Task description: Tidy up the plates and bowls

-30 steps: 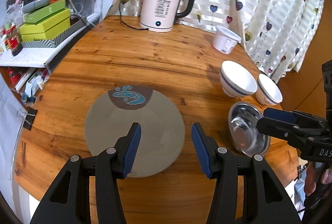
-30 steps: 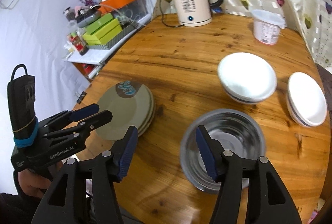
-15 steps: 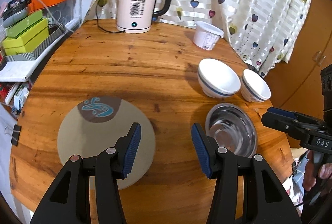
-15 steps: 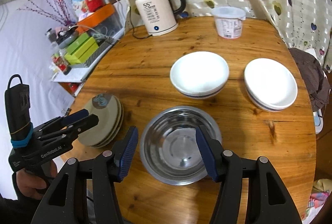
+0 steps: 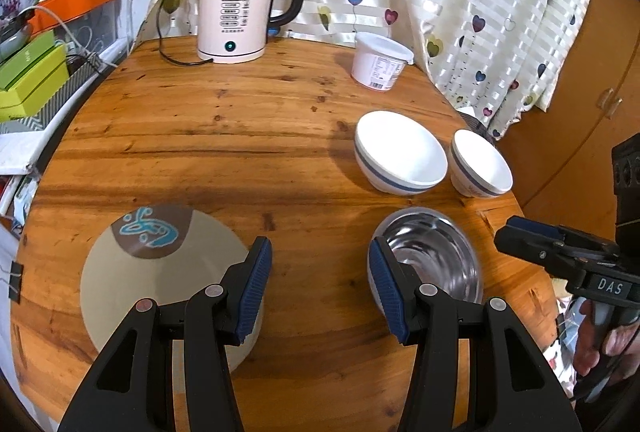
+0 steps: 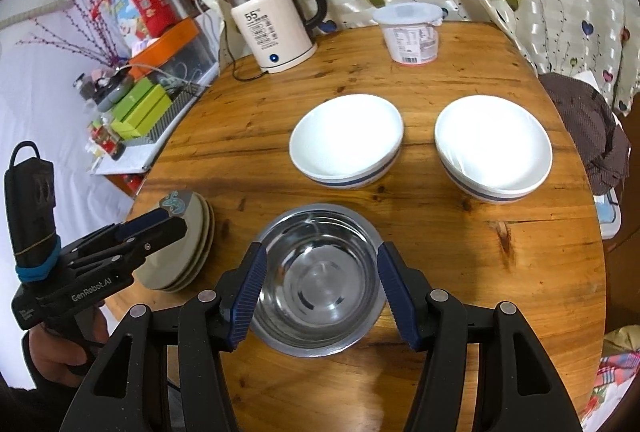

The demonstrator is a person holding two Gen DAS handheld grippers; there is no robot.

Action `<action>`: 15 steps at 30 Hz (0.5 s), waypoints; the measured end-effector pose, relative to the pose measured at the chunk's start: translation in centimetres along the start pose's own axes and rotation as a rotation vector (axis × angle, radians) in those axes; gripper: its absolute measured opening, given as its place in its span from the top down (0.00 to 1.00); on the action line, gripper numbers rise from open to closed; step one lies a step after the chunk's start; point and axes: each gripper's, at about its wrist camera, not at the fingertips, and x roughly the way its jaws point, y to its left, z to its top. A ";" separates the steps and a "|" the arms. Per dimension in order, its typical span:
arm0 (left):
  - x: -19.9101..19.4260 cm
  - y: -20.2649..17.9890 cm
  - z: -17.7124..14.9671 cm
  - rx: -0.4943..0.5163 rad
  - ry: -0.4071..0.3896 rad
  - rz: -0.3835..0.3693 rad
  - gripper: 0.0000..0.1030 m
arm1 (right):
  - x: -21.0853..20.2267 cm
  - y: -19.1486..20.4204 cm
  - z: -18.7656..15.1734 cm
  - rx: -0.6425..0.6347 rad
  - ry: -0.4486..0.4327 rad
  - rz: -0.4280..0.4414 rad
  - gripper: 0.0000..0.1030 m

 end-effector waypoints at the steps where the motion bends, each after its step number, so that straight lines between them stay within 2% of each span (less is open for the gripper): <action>1: 0.2 -0.2 0.2 0.004 0.002 -0.006 0.50 | 0.1 -0.2 0.0 0.004 0.002 0.001 0.43; 7: 1.3 -0.7 1.2 0.010 0.010 -0.035 0.50 | 0.5 -1.0 0.2 0.026 0.006 0.002 0.45; 9: 1.6 -0.9 1.6 0.012 0.010 -0.042 0.50 | 0.7 -1.4 0.3 0.034 0.007 0.004 0.51; 13: 2.5 -1.2 2.4 0.012 0.020 -0.062 0.50 | 1.2 -2.0 0.7 0.056 0.013 0.002 0.55; 15: 3.2 -1.3 2.8 0.012 0.028 -0.072 0.50 | 1.5 -2.3 0.9 0.066 0.016 0.001 0.61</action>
